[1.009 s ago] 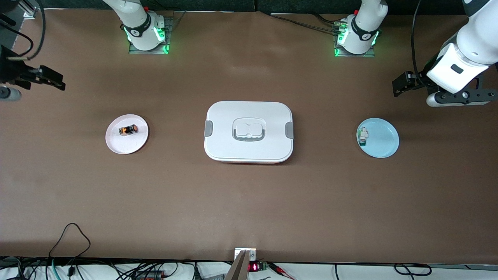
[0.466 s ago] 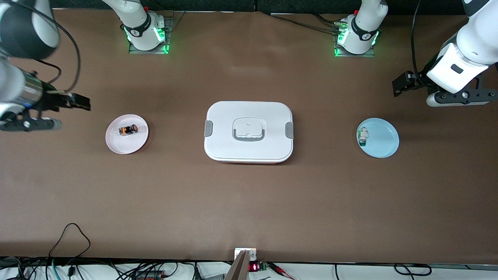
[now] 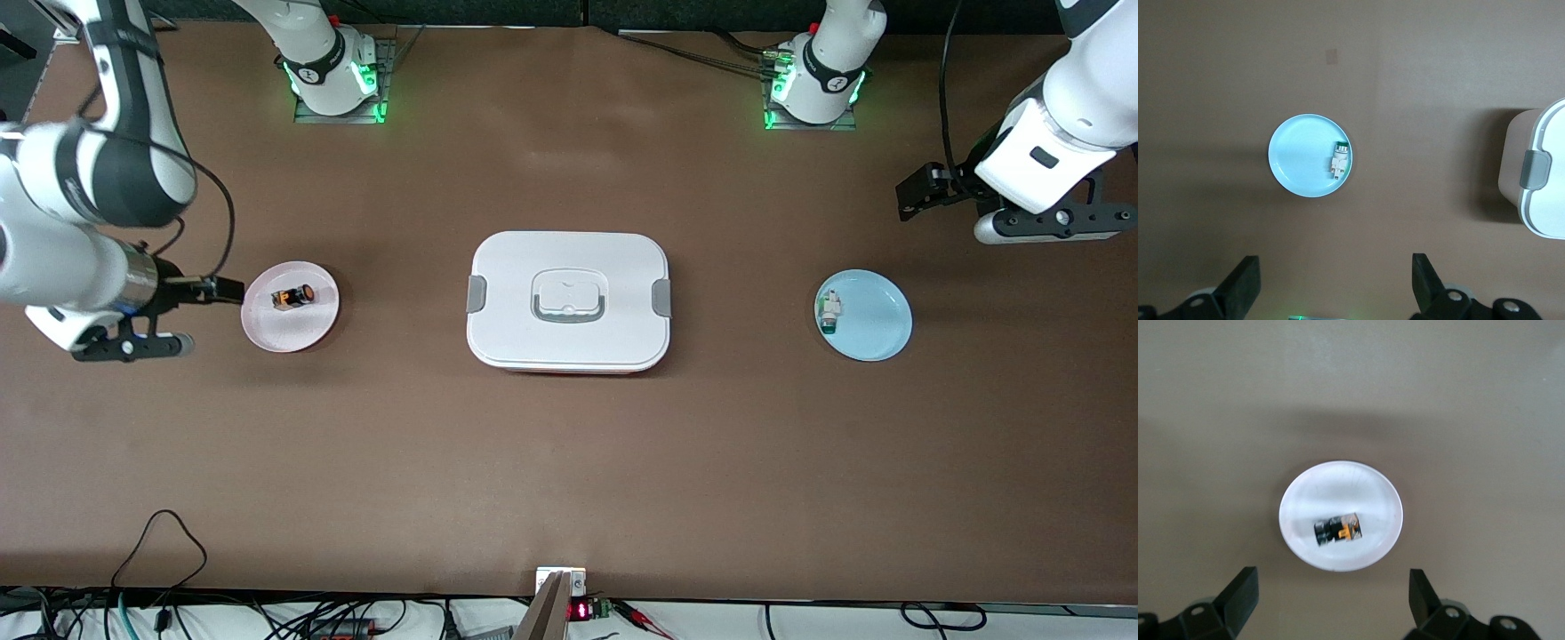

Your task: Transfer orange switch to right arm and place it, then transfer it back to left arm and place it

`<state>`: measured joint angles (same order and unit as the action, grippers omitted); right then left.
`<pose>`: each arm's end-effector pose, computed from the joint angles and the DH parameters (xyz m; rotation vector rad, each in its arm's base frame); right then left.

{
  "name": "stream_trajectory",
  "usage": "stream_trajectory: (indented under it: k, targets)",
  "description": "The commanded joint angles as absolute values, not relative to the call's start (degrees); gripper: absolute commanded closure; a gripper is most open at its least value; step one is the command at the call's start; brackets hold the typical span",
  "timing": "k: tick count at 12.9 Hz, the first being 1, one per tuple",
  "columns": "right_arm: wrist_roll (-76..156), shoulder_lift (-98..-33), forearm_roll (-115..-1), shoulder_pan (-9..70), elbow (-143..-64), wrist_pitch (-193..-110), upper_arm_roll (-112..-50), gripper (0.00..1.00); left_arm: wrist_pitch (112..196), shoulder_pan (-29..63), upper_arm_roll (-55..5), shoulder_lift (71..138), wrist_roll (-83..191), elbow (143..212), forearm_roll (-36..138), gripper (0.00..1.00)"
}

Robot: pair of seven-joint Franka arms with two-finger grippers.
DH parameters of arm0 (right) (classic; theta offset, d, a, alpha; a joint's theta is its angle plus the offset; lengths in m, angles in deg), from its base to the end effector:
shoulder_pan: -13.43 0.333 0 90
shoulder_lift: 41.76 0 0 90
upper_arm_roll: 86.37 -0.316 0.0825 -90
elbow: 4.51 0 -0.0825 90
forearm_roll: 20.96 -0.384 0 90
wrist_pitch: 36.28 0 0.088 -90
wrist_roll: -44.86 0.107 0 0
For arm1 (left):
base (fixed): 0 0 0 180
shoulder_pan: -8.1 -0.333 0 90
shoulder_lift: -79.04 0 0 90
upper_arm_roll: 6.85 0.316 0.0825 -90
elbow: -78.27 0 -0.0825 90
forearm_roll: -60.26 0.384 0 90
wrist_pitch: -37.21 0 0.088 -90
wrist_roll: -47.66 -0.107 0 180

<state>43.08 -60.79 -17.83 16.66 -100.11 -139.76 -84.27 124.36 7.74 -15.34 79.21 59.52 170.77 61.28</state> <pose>0.6301 0.0099 0.3981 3.0625 0.1065 -0.2994 0.5429 -0.0754 0.5983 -3.1029 -0.1010 0.1427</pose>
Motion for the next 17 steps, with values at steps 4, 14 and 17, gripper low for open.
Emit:
stream_trajectory:
  k: [4,14,17]
  targets:
    - [39.9,-56.3,-17.4,14.5,-120.5,-157.6,-84.9,0.0,124.2,7.7,-15.4,78.7,58.9,171.0,60.8,0.0]
    - [27.7,-58.0,-18.2,11.9,-128.3,-165.4,-87.3,0.0,124.2,7.8,-15.5,78.7,59.0,171.0,60.8,0.0]
    - [29.0,-60.2,-18.6,11.1,-128.6,-167.3,-87.3,0.0,124.0,7.8,-15.5,78.7,58.8,171.0,60.8,0.0]
